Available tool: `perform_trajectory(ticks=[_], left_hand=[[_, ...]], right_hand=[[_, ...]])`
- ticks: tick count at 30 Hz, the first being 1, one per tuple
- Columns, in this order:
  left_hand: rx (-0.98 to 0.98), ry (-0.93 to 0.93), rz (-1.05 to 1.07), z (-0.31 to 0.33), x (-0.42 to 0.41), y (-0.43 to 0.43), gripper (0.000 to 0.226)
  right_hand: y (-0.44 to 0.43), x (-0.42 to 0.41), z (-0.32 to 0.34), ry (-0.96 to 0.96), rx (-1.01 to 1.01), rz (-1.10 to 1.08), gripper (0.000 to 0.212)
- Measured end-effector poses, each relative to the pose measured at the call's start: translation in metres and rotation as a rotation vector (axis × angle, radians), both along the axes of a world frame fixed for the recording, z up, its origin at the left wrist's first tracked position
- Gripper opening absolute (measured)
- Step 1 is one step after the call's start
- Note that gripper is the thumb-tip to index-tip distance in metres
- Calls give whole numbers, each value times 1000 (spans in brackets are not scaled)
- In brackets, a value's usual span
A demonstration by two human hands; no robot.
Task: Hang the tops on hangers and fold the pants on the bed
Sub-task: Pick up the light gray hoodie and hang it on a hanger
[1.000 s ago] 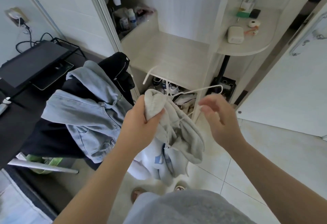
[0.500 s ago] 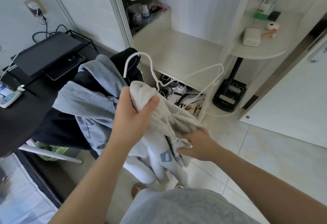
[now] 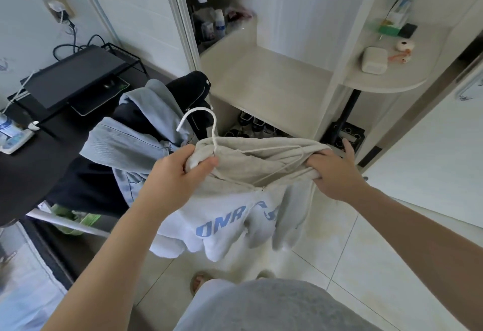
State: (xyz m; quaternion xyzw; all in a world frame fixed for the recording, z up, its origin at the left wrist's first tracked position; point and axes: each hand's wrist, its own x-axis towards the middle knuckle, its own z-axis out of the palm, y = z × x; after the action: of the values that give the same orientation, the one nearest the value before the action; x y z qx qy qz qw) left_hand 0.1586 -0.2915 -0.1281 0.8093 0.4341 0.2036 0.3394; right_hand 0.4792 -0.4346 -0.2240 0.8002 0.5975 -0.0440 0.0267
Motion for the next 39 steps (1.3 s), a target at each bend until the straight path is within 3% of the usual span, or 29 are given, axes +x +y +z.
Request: perform_trajectory(ticks=[4,7,10,17,26,33,35,39], left_hand=[[-106,-128,-116,9,-6,6,43],[-110,-259,-190,15,-10,5,53],[-139,-344,-188,17,-11,4,58],[-57,-178,-80,4,-5,12,39],[-53,-271,132,-1,-9,14,47],[-66,-340,120,10,-11,16,52],[-36,-289,112,8,-13,16,48],[80,-17,51,-1,-12,15,46]], right_hand=[[5,2,11,85,23,-37,16],[9,5,17,212,43,-39,15],[13,10,25,348,85,-80,29],[11,16,31,254,15,-7,20],[10,13,35,247,96,58,25],[10,3,33,219,39,42,6],[10,3,33,220,42,41,6],[11,0,38,192,23,26,7]])
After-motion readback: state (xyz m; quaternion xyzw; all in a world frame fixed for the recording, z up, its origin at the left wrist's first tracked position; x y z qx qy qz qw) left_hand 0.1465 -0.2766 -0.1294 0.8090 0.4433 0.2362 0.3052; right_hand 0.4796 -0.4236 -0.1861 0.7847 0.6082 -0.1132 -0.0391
